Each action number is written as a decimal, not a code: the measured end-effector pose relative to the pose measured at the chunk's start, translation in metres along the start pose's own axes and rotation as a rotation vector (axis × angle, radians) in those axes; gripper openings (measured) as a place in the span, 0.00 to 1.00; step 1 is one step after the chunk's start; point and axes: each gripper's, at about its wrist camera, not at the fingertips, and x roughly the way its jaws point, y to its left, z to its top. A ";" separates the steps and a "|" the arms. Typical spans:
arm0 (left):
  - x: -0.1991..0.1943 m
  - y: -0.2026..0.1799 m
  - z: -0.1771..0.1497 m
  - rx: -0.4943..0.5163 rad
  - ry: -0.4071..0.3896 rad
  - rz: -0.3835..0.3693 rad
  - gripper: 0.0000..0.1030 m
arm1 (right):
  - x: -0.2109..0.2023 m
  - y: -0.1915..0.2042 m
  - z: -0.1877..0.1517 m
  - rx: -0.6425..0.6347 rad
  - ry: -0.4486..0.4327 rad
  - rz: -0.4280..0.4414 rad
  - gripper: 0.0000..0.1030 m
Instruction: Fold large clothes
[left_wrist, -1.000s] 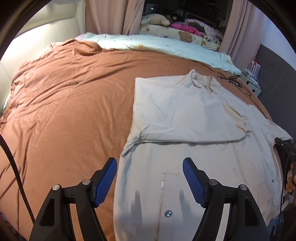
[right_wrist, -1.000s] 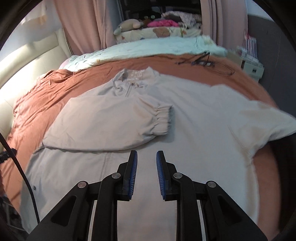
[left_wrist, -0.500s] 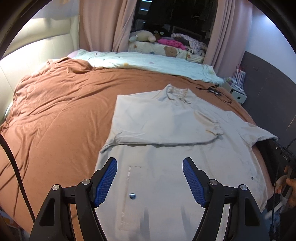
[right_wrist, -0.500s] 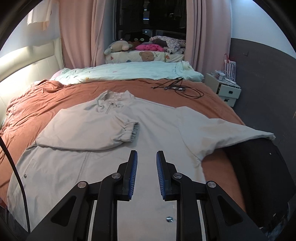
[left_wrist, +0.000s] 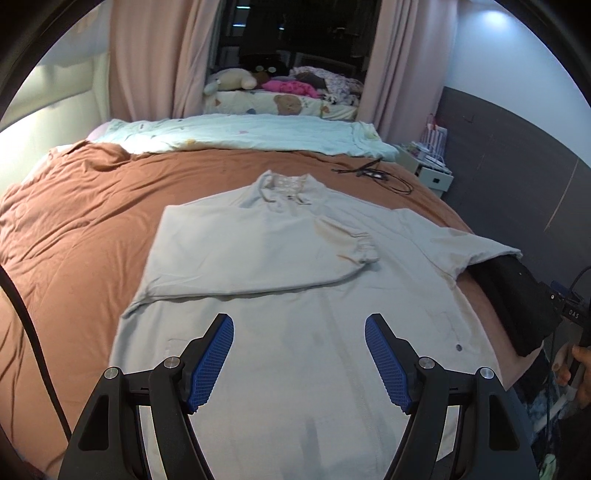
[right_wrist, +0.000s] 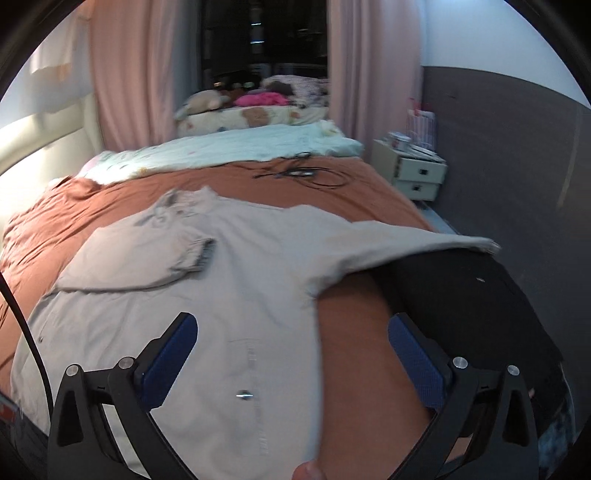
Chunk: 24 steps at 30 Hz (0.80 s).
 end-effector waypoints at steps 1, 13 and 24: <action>0.003 -0.008 0.001 0.009 0.002 -0.008 0.73 | 0.000 -0.008 0.001 0.022 0.010 -0.003 1.00; 0.056 -0.088 0.023 0.098 0.045 -0.096 0.73 | 0.002 -0.076 0.018 0.141 0.006 -0.043 0.99; 0.133 -0.152 0.048 0.164 0.113 -0.179 0.60 | 0.052 -0.144 0.037 0.332 0.035 -0.007 0.72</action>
